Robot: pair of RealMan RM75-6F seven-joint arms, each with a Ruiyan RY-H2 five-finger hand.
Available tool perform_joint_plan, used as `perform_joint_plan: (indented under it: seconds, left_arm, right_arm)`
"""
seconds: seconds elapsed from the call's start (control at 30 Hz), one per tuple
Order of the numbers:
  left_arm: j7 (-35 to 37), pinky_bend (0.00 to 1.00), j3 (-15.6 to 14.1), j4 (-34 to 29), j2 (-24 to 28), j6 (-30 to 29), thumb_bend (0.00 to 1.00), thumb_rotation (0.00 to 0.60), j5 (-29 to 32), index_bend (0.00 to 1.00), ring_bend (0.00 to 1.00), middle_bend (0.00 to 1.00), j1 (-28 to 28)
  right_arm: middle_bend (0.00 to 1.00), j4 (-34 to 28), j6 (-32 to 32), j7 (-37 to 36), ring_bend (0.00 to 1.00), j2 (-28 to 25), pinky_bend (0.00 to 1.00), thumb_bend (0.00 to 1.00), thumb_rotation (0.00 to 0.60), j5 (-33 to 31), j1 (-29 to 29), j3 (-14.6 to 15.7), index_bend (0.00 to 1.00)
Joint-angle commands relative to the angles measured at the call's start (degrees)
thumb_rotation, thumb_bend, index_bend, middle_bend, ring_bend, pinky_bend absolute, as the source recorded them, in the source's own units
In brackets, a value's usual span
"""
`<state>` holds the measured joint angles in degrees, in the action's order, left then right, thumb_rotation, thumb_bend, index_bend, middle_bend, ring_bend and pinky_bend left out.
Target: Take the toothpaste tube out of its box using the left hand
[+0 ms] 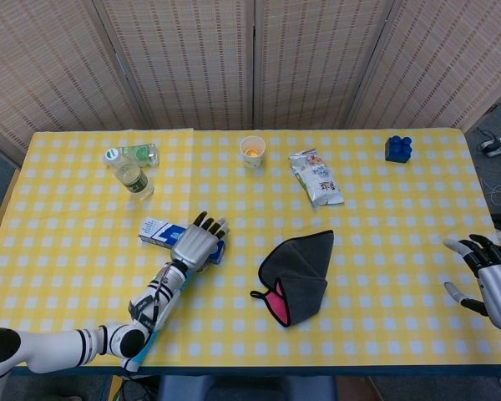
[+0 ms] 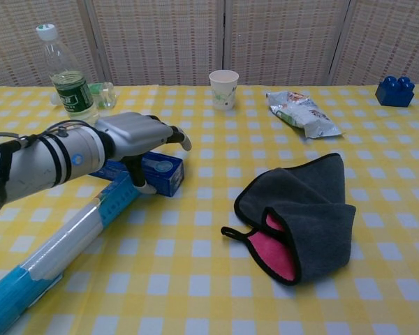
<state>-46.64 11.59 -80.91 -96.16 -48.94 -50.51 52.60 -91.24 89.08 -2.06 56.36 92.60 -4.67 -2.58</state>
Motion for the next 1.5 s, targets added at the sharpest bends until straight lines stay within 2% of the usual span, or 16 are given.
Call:
perform_joint_plan:
  seconds: [0.03, 0.47, 0.8, 1.13, 1.27, 1.5]
  left_arm:
    - [-1.51, 0.02, -0.11, 0.78, -1.00, -0.69, 0.23, 0.600, 2.00, 0.27, 0.12, 0.11, 1.44]
    - [-4.16, 0.02, -1.35, 3.28, -2.73, -2.25, 0.28, 0.600, 5.93, 0.35, 0.12, 0.11, 4.92]
    - [-9.05, 0.02, -2.87, 6.07, -4.28, -4.56, 0.31, 0.600, 8.95, 0.39, 0.13, 0.11, 7.02]
    - [-9.60, 0.02, -3.63, 5.92, -4.15, -5.96, 0.31, 0.600, 7.97, 0.48, 0.13, 0.13, 7.61]
    - [-7.15, 0.02, -2.46, 3.68, -2.98, -6.49, 0.31, 0.600, 6.73, 0.49, 0.13, 0.14, 7.47]
    - [1.86, 0.02, 2.00, -4.51, 1.42, -5.75, 0.31, 0.600, 5.60, 0.49, 0.14, 0.15, 6.47]
  right_arm:
    - [0.30, 0.25, 0.07, -0.29, 0.18, 0.06, 0.31, 0.19, 0.600, -0.02, 0.06, -0.01, 0.25]
    - [0.30, 1.19, 0.53, -1.28, 0.18, 0.45, 0.31, 0.19, 0.600, 0.26, 0.44, 0.20, 0.25]
    - [0.30, 1.70, 0.37, -1.88, 0.18, 0.59, 0.31, 0.19, 0.600, 0.12, 0.58, 0.31, 0.25]
    - [0.30, 2.02, 0.37, -2.07, 0.18, 0.81, 0.31, 0.19, 0.600, 0.14, 0.57, 0.26, 0.25]
    - [0.30, 2.18, 0.50, -2.23, 0.18, 0.90, 0.31, 0.19, 0.600, 0.19, 0.63, 0.26, 0.25]
    - [0.30, 2.62, 0.79, -2.69, 0.18, 1.04, 0.31, 0.19, 0.600, 0.23, 0.87, 0.35, 0.25]
